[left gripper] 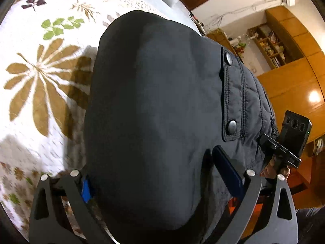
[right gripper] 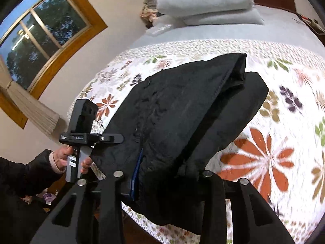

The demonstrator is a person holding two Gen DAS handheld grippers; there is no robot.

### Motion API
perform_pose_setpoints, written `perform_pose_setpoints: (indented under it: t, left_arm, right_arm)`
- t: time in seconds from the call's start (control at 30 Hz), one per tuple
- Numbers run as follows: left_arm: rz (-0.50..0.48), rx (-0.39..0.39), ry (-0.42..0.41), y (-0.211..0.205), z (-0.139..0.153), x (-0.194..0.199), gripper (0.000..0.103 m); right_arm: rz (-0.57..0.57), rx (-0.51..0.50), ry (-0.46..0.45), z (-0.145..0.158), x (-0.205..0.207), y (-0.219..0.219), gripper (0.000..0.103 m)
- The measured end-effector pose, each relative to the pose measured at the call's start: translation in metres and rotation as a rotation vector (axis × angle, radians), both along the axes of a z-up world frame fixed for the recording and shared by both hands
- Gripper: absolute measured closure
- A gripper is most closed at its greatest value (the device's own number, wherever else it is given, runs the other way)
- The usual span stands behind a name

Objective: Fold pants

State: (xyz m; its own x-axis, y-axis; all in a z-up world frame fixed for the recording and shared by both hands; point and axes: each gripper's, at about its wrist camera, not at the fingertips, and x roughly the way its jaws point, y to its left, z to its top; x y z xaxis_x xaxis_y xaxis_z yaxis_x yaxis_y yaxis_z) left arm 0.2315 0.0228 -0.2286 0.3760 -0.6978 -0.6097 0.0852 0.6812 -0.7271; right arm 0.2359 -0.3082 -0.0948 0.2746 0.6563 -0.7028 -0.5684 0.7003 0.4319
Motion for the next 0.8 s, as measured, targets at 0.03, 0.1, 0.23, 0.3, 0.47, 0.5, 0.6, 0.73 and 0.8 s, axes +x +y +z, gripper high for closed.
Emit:
perform_pose_setpoints:
  t: [0.03,0.1,0.23,0.3,0.47,0.5,0.6,0.73,0.8]
  left_arm:
    - [0.007,0.004,-0.002,0.002,0.001,-0.001,0.007]
    - [0.024,0.024,-0.009,0.01,0.002,0.0,0.007]
    - [0.054,0.067,-0.024,0.026,0.01,0.008,0.007]
    - [0.065,0.089,-0.026,0.03,0.013,0.017,0.007]
    - [0.062,0.208,-0.04,0.027,0.023,0.038,0.007]
    - [0.056,0.233,-0.042,0.026,0.026,0.043,0.007]
    - [0.041,0.286,-0.043,0.02,0.028,0.049,0.007]
    - [0.024,0.338,-0.056,0.008,0.029,0.051,0.005]
    - [0.018,0.357,-0.058,0.005,0.029,0.054,0.005]
  right_arm:
    - [0.003,0.004,-0.001,0.0,0.003,0.002,0.066]
    - [0.007,0.018,-0.003,-0.003,0.011,0.008,0.066]
    - [0.002,0.053,0.006,-0.011,0.027,0.016,0.066]
    - [-0.007,0.065,0.014,-0.016,0.034,0.017,0.066]
    - [-0.038,0.082,0.04,-0.028,0.05,0.014,0.066]
    - [-0.047,0.079,0.049,-0.031,0.053,0.011,0.066]
    - [-0.07,0.08,0.077,-0.041,0.053,0.003,0.066]
    - [-0.105,0.097,0.116,-0.055,0.053,-0.009,0.066]
    - [-0.123,0.107,0.137,-0.062,0.054,-0.014,0.066]
